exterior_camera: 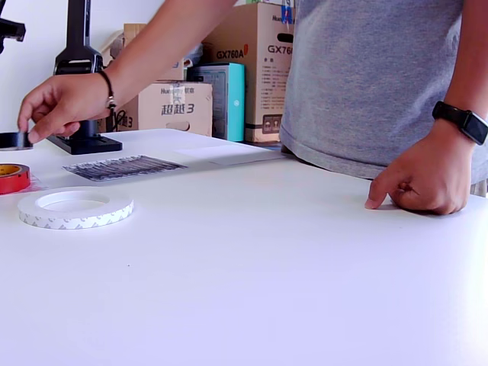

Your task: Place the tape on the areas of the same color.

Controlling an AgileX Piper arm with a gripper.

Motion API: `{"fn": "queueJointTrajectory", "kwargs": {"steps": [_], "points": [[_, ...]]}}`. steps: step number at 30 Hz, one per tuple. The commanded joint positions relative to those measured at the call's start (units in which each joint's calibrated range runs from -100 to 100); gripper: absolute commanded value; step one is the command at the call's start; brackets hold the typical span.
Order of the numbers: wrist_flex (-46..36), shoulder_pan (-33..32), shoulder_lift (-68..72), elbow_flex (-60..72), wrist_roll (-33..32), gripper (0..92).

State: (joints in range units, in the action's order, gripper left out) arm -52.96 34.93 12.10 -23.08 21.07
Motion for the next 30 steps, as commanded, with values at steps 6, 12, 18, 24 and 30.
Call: {"fn": "queueJointTrajectory", "kwargs": {"steps": [6, 12, 18, 24, 30], "points": [[-3.17, -8.66, -14.81, 0.68, -0.12, 51.2], [-3.17, -15.84, -18.65, 0.41, -0.28, 51.2], [-3.17, -21.68, -17.99, 0.41, -1.67, 51.2], [-2.49, -28.55, -15.84, 0.77, -1.92, 51.2], [-2.32, -33.68, -14.25, 1.77, -5.93, 51.2]]}}
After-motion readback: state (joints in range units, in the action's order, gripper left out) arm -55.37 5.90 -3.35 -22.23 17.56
